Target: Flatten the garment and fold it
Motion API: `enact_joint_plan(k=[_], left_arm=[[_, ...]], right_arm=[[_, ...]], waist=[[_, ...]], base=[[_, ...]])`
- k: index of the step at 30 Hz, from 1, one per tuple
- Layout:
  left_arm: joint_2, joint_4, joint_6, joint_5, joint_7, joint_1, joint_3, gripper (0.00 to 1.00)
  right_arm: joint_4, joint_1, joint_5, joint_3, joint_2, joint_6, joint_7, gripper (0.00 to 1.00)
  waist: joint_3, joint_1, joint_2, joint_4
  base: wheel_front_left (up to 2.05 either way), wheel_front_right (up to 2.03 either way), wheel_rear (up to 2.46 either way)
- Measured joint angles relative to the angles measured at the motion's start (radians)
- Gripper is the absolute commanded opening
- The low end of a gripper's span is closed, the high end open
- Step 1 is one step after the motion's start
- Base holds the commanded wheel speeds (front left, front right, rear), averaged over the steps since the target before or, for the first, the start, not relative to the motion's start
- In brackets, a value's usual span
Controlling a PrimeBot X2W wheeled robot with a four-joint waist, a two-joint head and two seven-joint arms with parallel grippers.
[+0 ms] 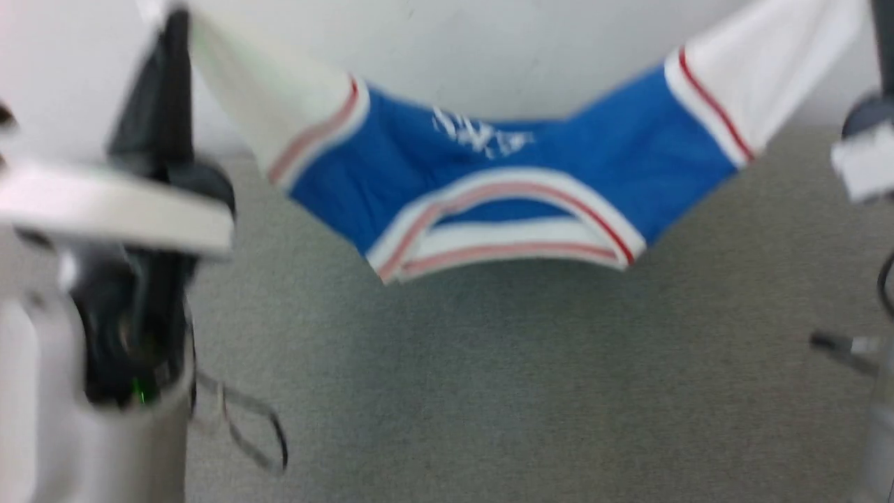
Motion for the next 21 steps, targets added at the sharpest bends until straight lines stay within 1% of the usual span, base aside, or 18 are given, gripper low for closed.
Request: enact_joint_plan(k=[3,7,10,13,16,18,19,20,21], left_arm=[[-0.017,0.065,0.026,-0.026,0.034,-0.17,0.007,0.0],[-0.016,0.192,0.057,-0.021,0.072,-0.359,0.003,0.0],[-0.019,0.289,0.078,-0.015,0.098,-0.47,-0.011,0.0],[-0.018,0.363,0.097,0.012,0.131,-0.545,-0.04,0.0],[-0.01,0.432,0.128,0.039,0.166,-0.6,-0.06,0.0],[0.0,0.477,0.154,0.055,0.184,-0.631,-0.065,0.0],[0.02,0.521,0.17,0.09,0.189,-0.66,-0.076,0.0],[0.025,0.537,0.183,0.103,0.188,-0.677,-0.077,0.0],[0.025,0.537,0.183,0.103,0.188,-0.677,-0.077,0.0]], right_arm=[[0.049,-0.144,-0.007,0.053,-0.027,0.0,0.012,0.0],[0.154,-0.308,-0.01,0.079,-0.031,0.0,0.03,0.0],[0.243,-0.404,-0.019,0.089,-0.029,0.0,0.046,0.0],[0.33,-0.476,-0.036,0.099,-0.028,0.0,0.073,0.0],[0.41,-0.532,-0.059,0.117,-0.026,0.0,0.092,0.0],[0.457,-0.568,-0.072,0.125,-0.025,0.0,0.099,0.0],[0.504,-0.601,-0.099,0.135,-0.027,0.0,0.095,0.0],[0.525,-0.619,-0.112,0.137,-0.027,0.0,0.091,0.0],[0.525,-0.619,-0.112,0.137,-0.027,0.0,0.091,0.0]], waist=[[-0.031,0.0,0.0,-0.021],[-0.063,0.0,0.0,-0.051],[-0.08,-0.0001,0.0,-0.072],[-0.091,-0.0001,0.0,-0.089],[-0.087,-0.0002,0.0,-0.104],[-0.074,-0.0001,0.0,-0.111],[-0.055,0.0001,0.0,-0.117],[-0.043,0.0001,0.0001,-0.119],[-0.043,0.0001,0.0001,-0.119]], base=[[0.0,0.0,0.0],[0.0,0.0,0.0],[0.0,0.0,0.0],[0.0,0.0,0.0],[0.0,0.0,0.0],[0.0,0.0,0.0],[0.0,0.0,0.0],[0.0,0.0,0.0],[0.0,0.0,0.0]])
